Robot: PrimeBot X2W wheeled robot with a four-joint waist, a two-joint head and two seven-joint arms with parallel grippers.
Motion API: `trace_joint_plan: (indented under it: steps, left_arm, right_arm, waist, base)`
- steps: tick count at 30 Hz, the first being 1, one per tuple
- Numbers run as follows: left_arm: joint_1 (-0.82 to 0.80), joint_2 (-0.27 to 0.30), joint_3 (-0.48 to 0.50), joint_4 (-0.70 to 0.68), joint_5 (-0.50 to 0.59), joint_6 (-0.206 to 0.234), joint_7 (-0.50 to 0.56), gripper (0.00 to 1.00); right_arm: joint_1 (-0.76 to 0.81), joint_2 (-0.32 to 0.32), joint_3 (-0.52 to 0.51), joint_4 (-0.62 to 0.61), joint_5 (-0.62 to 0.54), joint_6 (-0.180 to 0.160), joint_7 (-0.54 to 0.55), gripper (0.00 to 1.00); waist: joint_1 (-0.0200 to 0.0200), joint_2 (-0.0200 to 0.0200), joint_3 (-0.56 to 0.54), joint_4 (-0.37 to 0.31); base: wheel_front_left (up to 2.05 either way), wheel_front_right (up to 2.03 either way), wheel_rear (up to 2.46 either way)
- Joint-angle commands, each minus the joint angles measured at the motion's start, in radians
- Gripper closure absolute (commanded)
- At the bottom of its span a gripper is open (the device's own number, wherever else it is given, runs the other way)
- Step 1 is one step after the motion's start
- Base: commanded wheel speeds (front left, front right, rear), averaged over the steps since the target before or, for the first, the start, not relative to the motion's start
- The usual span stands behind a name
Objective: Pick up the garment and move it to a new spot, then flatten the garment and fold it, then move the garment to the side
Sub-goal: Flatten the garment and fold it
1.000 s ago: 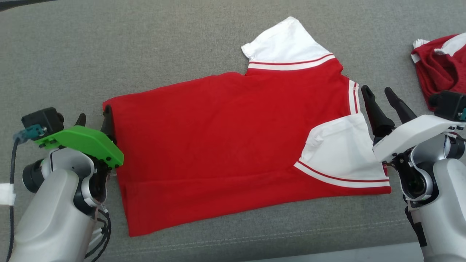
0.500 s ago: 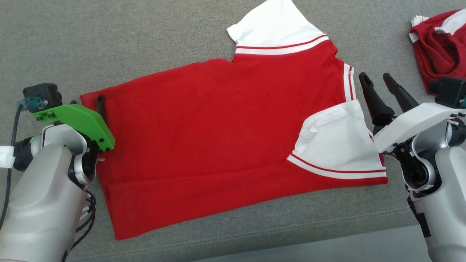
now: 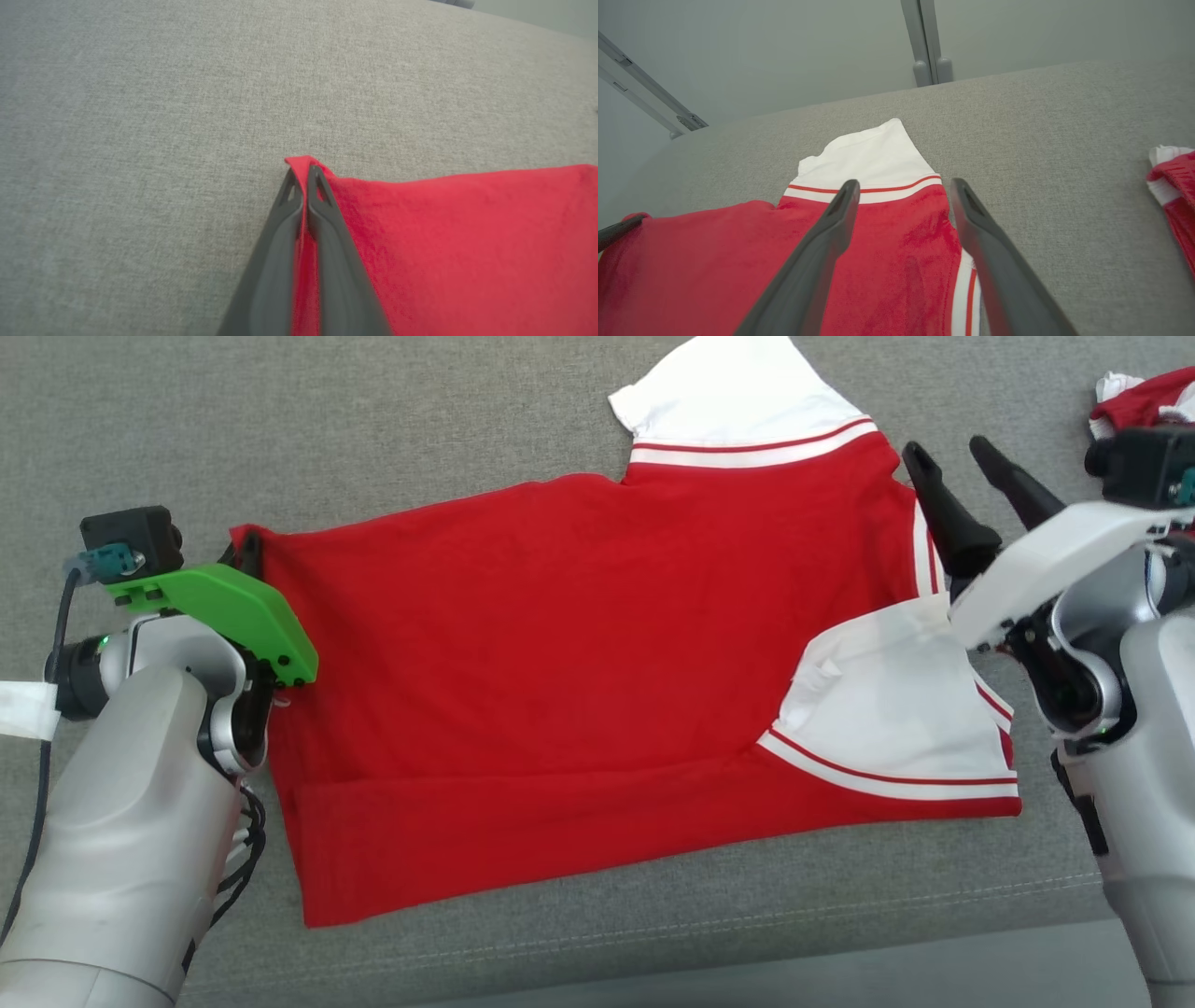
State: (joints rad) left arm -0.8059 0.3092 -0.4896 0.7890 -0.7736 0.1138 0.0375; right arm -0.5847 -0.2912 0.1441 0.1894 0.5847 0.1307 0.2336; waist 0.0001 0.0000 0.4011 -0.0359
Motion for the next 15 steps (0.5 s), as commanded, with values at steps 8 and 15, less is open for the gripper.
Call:
trace_joint_plan:
  steps: [8,15]
  left_arm:
    - [-0.047,-0.058,-0.012,-0.029,0.002,-0.035,-0.079,1.0]
    - [-0.072,-0.138,-0.052,-0.06,0.023,-0.052,-0.127,1.0]
  right_arm:
    - [-0.248,0.001,0.016,0.17,-0.08,0.0,0.096,0.0]
    - [-0.461,-0.019,0.015,0.391,-0.17,0.0,0.178,0.0]
  waist:
    - [-0.0001,0.0,0.056,0.09]
    - [-0.0001,0.0,0.116,0.209]
  base:
    - [0.0,0.0,0.0]
    - [0.0,0.0,0.0]
